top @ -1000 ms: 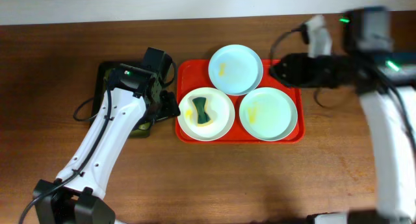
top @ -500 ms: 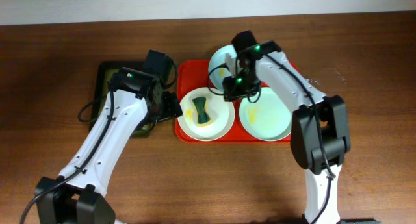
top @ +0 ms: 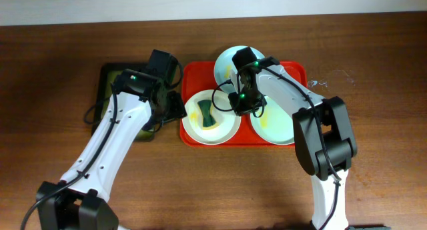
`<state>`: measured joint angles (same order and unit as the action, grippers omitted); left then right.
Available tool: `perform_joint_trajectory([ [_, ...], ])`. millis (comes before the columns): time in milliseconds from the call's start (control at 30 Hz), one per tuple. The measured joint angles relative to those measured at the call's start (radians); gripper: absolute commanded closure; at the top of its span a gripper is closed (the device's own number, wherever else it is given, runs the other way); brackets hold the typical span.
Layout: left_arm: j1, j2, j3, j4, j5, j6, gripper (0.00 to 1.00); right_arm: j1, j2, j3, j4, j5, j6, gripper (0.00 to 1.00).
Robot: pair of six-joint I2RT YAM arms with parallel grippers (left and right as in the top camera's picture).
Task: Clean dirty plates on tray and stack at the side
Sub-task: 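Scrub the white plate with the sponge in the left gripper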
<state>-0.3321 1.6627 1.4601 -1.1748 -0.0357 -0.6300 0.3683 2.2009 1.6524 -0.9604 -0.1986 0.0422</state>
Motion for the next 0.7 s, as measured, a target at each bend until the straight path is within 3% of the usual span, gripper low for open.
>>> perform_joint_trajectory([
  [33,-0.005,0.001,-0.002,0.027,0.006,0.0,0.52,0.0,0.0,0.0,-0.001,-0.001,0.003,0.89],
  [100,-0.041,0.021,-0.002,0.093,0.037,-0.004,0.46,0.0,0.0,0.0,-0.004,-0.005,0.002,0.89],
  [167,-0.072,0.071,-0.002,0.159,0.055,-0.006,0.46,0.0,0.0,0.0,-0.008,-0.009,0.007,0.89],
  [367,-0.092,0.296,-0.006,0.391,0.143,-0.007,0.42,0.0,0.0,0.0,-0.028,-0.015,0.011,0.89],
  [533,-0.092,0.414,-0.005,0.447,0.172,-0.006,0.62,0.0,0.0,0.0,-0.028,-0.016,0.011,0.89],
  [633,-0.092,0.42,-0.005,0.455,0.183,-0.008,1.0,0.0,0.0,0.0,-0.03,-0.016,0.011,0.89],
  [700,-0.092,0.424,-0.004,0.458,0.185,-0.004,1.0,0.0,0.0,0.0,-0.03,-0.016,0.011,0.88],
])
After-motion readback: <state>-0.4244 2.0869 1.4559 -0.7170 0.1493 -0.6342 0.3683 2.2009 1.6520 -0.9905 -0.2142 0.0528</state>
